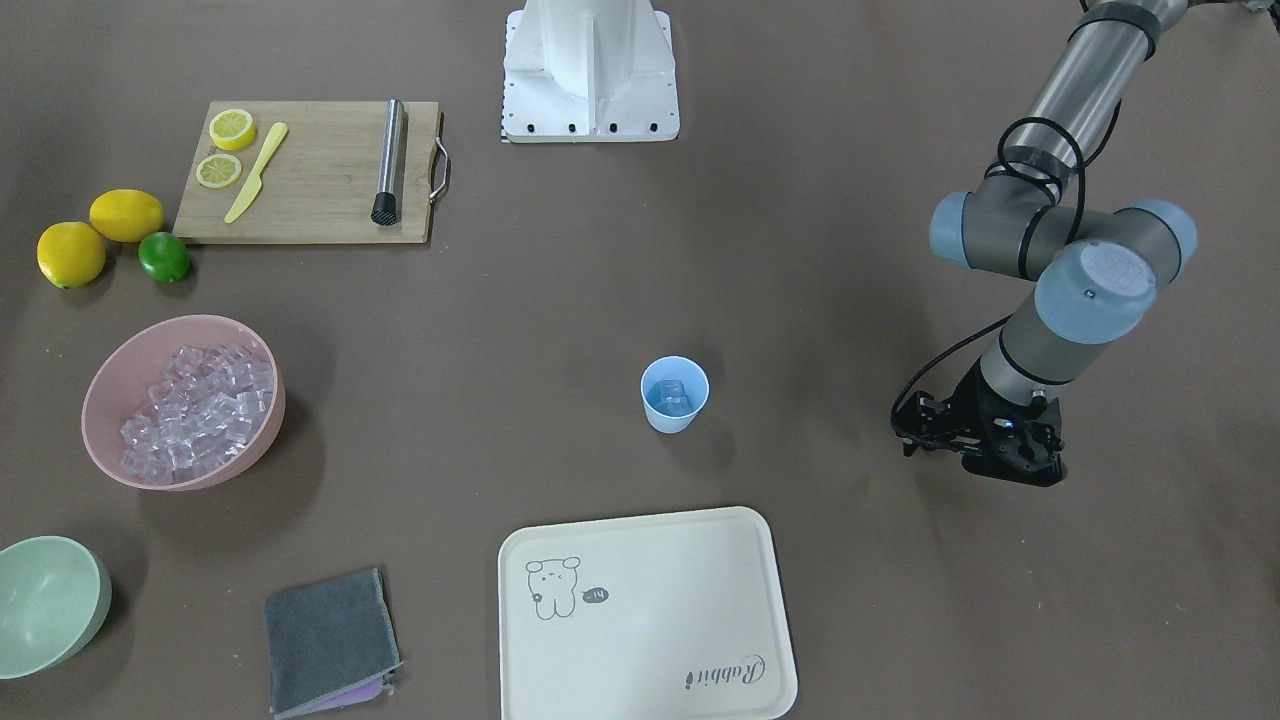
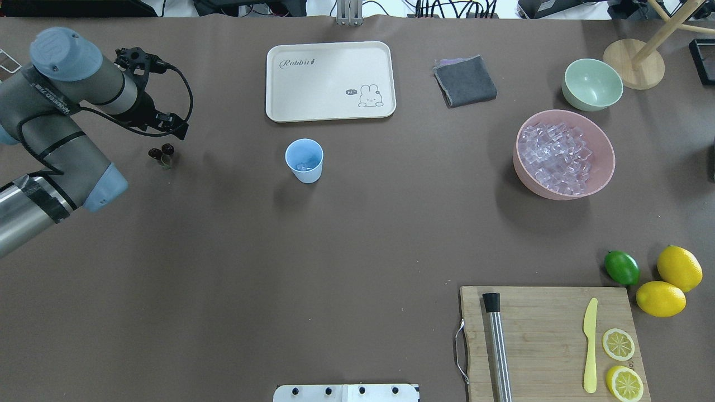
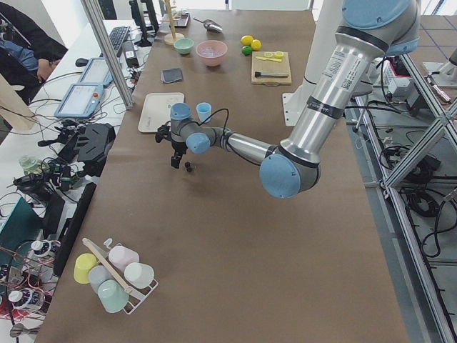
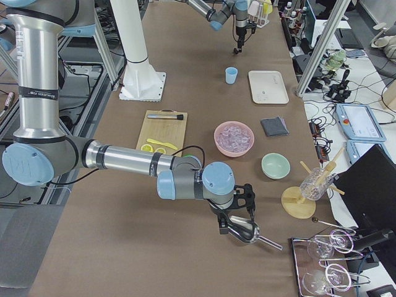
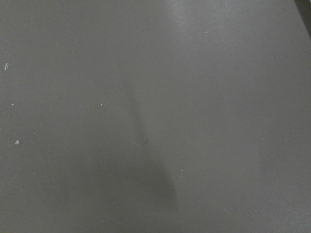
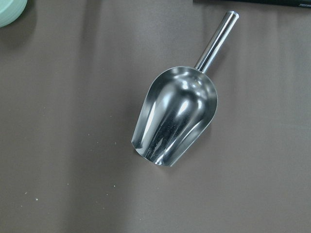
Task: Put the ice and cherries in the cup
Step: 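Reach the left gripper down to the dark cherries and grasp them by the stems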
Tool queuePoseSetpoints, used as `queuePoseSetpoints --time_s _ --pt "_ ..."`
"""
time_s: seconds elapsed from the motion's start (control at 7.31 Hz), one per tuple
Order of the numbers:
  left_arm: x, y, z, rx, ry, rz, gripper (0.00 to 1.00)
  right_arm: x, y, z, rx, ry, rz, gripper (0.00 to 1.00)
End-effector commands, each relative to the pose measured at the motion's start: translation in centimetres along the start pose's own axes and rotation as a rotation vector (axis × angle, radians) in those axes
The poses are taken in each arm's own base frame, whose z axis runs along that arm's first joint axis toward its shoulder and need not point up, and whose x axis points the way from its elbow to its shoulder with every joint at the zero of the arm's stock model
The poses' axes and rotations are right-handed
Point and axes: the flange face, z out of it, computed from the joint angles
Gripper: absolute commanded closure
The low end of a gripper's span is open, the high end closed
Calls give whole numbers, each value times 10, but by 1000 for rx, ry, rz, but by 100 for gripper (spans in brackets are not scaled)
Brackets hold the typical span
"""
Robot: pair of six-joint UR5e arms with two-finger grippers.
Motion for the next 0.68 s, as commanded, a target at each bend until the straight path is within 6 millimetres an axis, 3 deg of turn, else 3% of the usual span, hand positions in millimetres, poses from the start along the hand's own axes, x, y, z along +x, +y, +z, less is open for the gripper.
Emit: queuePoseSetpoints --time_s 0.0,0.14,0.41,0.55 --pt "-9 13 7 5 -10 -2 21 2 4 2 -6 6 0 1" --pt "-5 14 7 6 -5 -4 28 1 -1 0 -3 9 -5 1" --pt "15 31 18 24 49 -42 29 2 1 2 -6 9 -3 1" --pt "10 42 20 24 53 -33 31 2 2 1 -6 9 -3 1"
